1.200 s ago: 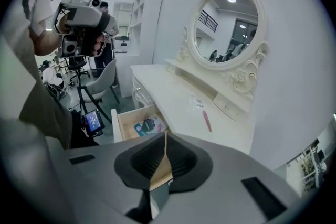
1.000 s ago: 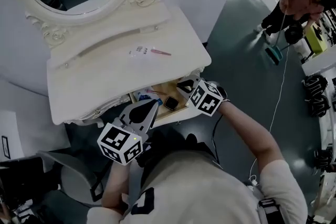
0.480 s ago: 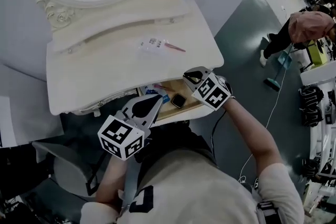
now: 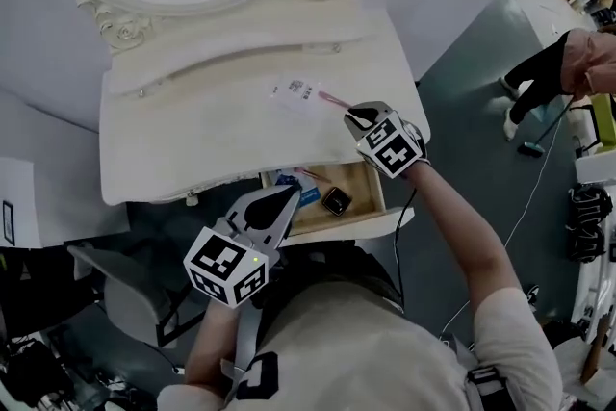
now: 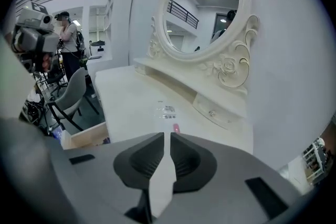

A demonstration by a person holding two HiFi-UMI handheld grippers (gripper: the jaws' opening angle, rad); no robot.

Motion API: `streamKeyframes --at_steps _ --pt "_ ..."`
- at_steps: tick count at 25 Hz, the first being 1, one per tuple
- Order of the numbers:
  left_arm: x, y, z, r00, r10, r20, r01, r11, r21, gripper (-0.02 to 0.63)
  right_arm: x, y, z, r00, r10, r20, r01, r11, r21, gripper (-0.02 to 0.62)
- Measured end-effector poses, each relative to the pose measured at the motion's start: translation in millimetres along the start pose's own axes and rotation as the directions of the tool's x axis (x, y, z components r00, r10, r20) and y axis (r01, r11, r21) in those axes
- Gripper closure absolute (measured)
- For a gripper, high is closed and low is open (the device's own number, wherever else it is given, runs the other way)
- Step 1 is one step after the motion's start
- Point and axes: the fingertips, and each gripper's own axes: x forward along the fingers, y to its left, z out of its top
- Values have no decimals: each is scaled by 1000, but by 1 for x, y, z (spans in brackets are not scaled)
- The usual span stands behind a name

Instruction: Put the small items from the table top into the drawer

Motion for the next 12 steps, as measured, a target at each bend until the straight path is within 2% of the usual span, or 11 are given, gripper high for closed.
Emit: streamKeyframes --at_steps 4,5,6,7,9,12 --pt "14 -5 -3 1000 11 -25 -11 1000 -15 549 19 -21 -3 1000 -13 13 13 1000 -5 561" --pt "17 -6 -4 999 14 -32 -14 1000 -19 549 26 -23 -4 1000 3 5 -3 1000 0 537" --pt "20 -7 -6 999 17 -41 -18 1000 -21 549 32 -23 -7 1000 24 -16 -24 1000 2 436" --pt "23 -7 -7 999 19 -51 -20 1000 -23 549 38 -24 -11 998 44 -43 -44 999 3 393" --pt "28 -9 -7 998 18 -67 -20 1000 -22 549 47 -29 -15 996 58 -67 -57 998 9 393" --pt "35 -10 -7 997 9 -73 -11 1000 -19 549 62 -37 -17 997 58 -54 -55 997 46 393"
